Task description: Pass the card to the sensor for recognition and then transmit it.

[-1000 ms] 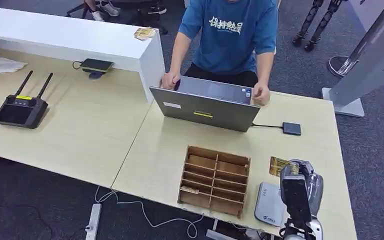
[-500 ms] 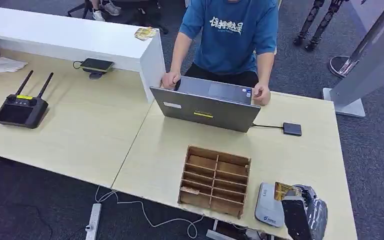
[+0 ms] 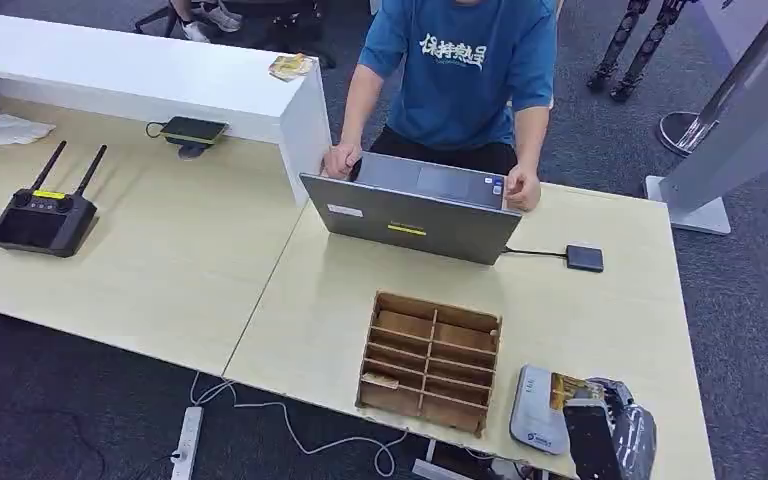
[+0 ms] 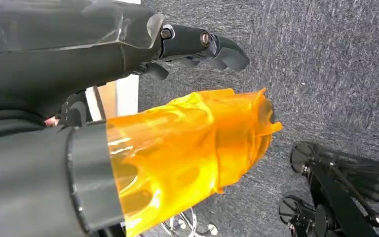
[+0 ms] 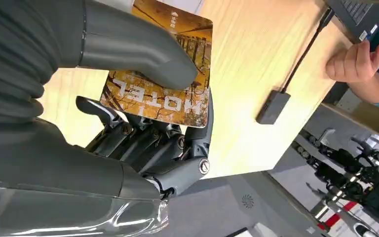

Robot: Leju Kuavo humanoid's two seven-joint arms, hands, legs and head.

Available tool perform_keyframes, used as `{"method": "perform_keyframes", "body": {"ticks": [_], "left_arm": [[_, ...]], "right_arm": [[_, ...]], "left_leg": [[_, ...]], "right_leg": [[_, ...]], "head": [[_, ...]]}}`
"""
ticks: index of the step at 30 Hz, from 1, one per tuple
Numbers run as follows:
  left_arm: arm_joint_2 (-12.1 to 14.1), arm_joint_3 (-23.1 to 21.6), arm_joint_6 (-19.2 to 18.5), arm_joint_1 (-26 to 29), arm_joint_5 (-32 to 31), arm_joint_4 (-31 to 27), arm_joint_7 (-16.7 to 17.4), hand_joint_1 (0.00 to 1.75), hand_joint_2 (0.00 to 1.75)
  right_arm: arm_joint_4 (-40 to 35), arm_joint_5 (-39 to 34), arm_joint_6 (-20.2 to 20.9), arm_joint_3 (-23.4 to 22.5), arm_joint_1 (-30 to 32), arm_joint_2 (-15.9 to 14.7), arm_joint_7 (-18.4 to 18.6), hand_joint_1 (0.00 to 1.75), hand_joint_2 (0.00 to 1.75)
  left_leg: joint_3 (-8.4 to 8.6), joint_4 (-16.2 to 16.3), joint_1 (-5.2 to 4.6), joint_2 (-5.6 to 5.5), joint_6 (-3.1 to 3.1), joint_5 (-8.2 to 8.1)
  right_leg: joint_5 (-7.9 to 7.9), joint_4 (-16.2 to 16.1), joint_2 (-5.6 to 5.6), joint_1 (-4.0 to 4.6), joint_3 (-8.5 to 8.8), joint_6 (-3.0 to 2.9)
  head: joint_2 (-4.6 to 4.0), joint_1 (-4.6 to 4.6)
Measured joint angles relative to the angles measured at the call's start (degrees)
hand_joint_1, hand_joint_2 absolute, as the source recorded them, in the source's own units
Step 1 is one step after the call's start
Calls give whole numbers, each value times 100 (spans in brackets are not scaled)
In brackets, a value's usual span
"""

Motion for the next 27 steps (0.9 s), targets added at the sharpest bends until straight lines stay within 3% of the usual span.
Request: {"method": "perform_keyframes", "body": {"ticks": [9,27], "left_arm": [[2,0,-50,1,-59,0,0,0,0],[2,2,-87,2,-55,-2,24,0,0]], "right_arm": [[144,11,77,15,-76,-7,70,175,175],[540,349,433,367,-273,-269,904,175,175]], "left_leg": [[0,0,0,0,1,0],[1,0,0,0,1,-1]], "right_leg": [[0,0,0,0,1,0],[0,0,0,0,2,0]], "head": [[0,0],[0,0]]}}
